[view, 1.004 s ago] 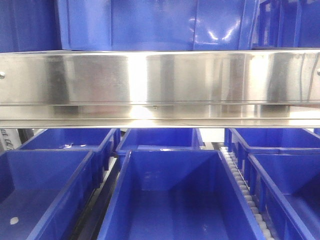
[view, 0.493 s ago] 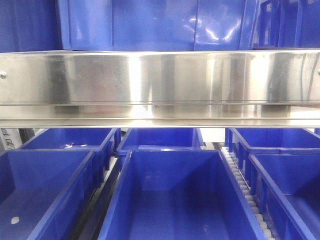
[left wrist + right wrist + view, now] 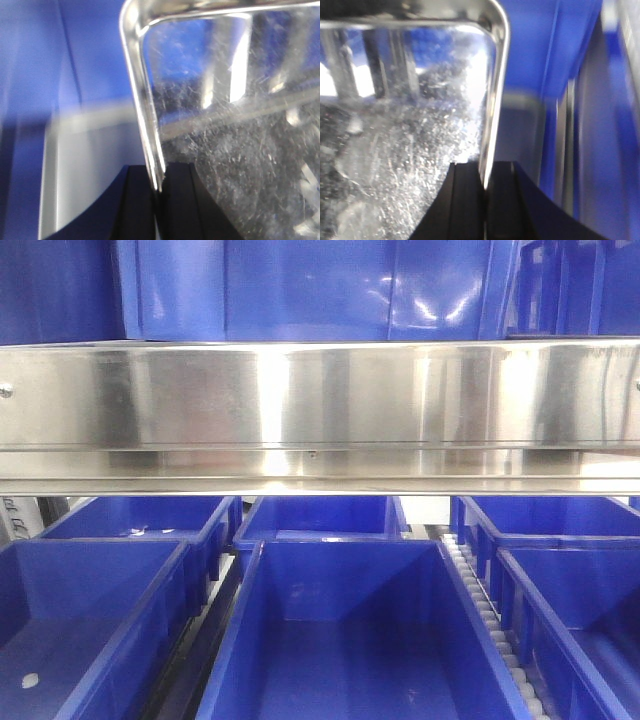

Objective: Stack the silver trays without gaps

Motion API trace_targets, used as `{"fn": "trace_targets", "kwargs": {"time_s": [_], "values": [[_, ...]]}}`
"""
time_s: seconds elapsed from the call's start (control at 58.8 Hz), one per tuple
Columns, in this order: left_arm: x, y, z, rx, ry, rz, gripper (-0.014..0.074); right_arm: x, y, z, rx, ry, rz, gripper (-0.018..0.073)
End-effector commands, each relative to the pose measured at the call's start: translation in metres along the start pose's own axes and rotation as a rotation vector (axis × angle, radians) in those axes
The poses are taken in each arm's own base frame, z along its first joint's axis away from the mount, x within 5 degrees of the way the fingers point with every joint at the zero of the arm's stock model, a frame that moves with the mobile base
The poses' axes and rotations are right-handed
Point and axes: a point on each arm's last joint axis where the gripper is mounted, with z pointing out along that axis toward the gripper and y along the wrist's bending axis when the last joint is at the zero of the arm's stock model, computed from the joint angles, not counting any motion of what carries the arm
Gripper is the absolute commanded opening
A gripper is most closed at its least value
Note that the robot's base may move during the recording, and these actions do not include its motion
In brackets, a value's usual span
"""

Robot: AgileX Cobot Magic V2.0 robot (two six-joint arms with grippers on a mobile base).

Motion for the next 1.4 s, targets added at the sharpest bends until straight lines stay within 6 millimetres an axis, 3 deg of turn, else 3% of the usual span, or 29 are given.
{"fn": "trace_targets", "kwargs": {"time_s": [0.0, 0.17, 0.357, 0.698, 0.8, 0.885, 1.072, 1.242, 1.378], "values": [[0.013, -0.003, 0.011, -0.007, 0.041, 0.045, -0.0008, 0.002, -0.002, 0.015, 0.011, 0.031, -0.024, -0.0069], [0.030, -0.005, 0.033, -0.020, 0.112, 0.062, -0.0008, 0.015, -0.007, 0.046, 0.031, 0.154, -0.018, -0.0069], [0.032, -0.006, 0.038, -0.020, 0.117, 0.066, 0.0020, 0.024, -0.010, 0.063, 0.043, 0.222, -0.014, -0.0067], [0.029, -0.007, 0.038, -0.011, 0.090, 0.071, 0.0360, 0.026, -0.009, 0.066, 0.036, 0.232, -0.002, -0.0067], [0.029, -0.007, 0.038, -0.011, 0.090, 0.071, 0.0402, 0.026, -0.009, 0.066, 0.033, 0.233, 0.003, -0.0064], [0.029, -0.007, 0.038, -0.011, 0.090, 0.071, 0.0405, 0.026, -0.008, 0.066, 0.027, 0.231, 0.010, 0.0015], [0.029, -0.007, 0.038, -0.011, 0.088, 0.053, 0.0403, 0.026, -0.008, 0.066, 0.020, 0.234, 0.019, 0.0350], [0.012, -0.003, 0.026, -0.014, 0.039, 0.034, 0.0403, 0.019, -0.006, 0.061, 0.015, 0.228, 0.016, 0.0370], [-0.014, 0.002, -0.001, -0.027, -0.038, 0.014, 0.0400, 0.003, 0.000, 0.045, 0.003, 0.233, -0.026, 0.0370]]}}
